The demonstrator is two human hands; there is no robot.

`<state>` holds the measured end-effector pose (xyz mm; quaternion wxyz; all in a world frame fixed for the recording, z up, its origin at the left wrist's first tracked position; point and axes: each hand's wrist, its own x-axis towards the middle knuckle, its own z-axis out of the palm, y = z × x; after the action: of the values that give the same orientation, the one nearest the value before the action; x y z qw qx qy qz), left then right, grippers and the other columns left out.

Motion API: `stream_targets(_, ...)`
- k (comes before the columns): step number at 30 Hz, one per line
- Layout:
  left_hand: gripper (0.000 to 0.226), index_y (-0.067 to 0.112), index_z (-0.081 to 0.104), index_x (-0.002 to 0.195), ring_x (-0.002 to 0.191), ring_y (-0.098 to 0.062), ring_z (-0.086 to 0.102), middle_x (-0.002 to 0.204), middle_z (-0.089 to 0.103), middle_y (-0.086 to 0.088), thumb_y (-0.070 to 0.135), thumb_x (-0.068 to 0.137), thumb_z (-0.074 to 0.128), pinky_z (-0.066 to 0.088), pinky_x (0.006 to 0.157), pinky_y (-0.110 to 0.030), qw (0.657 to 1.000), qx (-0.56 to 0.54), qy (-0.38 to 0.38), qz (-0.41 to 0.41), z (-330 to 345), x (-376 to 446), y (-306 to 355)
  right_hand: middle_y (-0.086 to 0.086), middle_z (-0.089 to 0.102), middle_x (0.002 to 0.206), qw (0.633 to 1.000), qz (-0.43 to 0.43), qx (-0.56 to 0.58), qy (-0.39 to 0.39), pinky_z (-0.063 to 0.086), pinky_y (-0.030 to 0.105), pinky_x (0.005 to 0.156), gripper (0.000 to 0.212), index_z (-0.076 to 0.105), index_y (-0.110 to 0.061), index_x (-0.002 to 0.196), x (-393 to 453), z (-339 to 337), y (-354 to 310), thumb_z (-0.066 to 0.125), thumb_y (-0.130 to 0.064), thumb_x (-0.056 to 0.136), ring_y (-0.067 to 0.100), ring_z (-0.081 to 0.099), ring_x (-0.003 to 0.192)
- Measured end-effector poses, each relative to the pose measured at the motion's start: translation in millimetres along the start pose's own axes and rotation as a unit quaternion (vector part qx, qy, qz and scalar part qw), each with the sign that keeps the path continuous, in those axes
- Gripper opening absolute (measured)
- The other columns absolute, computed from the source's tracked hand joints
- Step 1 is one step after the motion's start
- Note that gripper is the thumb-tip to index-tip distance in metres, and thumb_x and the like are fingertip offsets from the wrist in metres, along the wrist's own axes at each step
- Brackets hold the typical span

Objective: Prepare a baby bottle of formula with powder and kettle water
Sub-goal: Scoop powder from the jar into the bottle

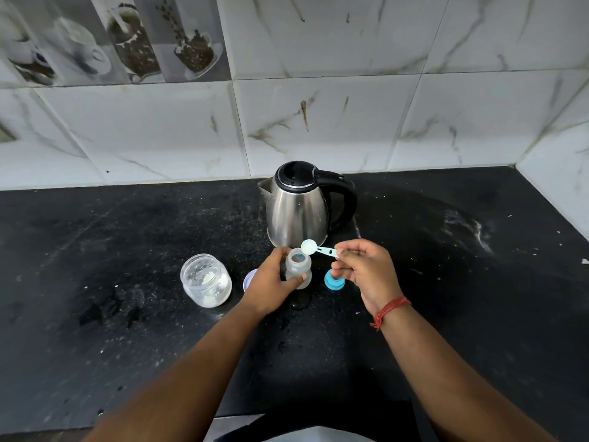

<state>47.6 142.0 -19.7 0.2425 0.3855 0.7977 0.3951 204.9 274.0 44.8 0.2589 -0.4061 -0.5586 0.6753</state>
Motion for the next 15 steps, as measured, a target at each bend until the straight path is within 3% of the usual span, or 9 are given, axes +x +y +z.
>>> stream_targets(3,0.051,0.034,0.054,0.127,0.109,0.0,0.062,0.12,0.065,0.018,0.032,0.084,0.081,0.049,0.094,-0.021,1.0,-0.021,0.014,0.005,-6,-2,0,0.012,0.072,0.079,0.999,-0.035,-0.018,-0.014,0.062,0.043,0.074,0.009,0.072,-0.004,0.098,-4,2,-6,0.065,-0.001,0.095,0.022,0.073,0.069)
stream_targets(5,0.054,0.037,0.054,0.127,0.113,0.0,0.061,0.122,0.064,0.019,0.036,0.082,0.082,0.051,0.095,-0.028,0.999,-0.029,0.024,0.012,-11,-4,1,0.007,0.074,0.076,0.996,-0.067,-0.05,-0.022,0.062,0.05,0.078,0.01,0.073,-0.007,0.097,-8,5,-11,0.064,-0.002,0.096,0.022,0.074,0.069)
stream_targets(10,0.055,0.029,0.054,0.128,0.113,-0.002,0.06,0.122,0.061,0.017,0.032,0.082,0.085,0.054,0.093,-0.031,0.997,-0.036,0.052,0.046,-21,-12,5,0.008,0.073,0.086,0.974,-0.168,-0.153,-0.007,0.064,0.036,0.069,0.014,0.073,-0.011,0.095,-19,17,-21,0.063,0.0,0.095,0.018,0.075,0.069)
stream_targets(15,0.059,0.028,0.054,0.131,0.113,-0.005,0.062,0.124,0.061,0.016,0.042,0.081,0.083,0.056,0.094,-0.039,0.995,-0.044,0.063,0.06,-29,-21,8,0.0,0.067,0.089,0.941,-0.256,-0.222,-0.015,0.064,0.032,0.065,0.02,0.073,-0.015,0.089,-24,27,-21,0.065,0.003,0.093,0.013,0.073,0.068)
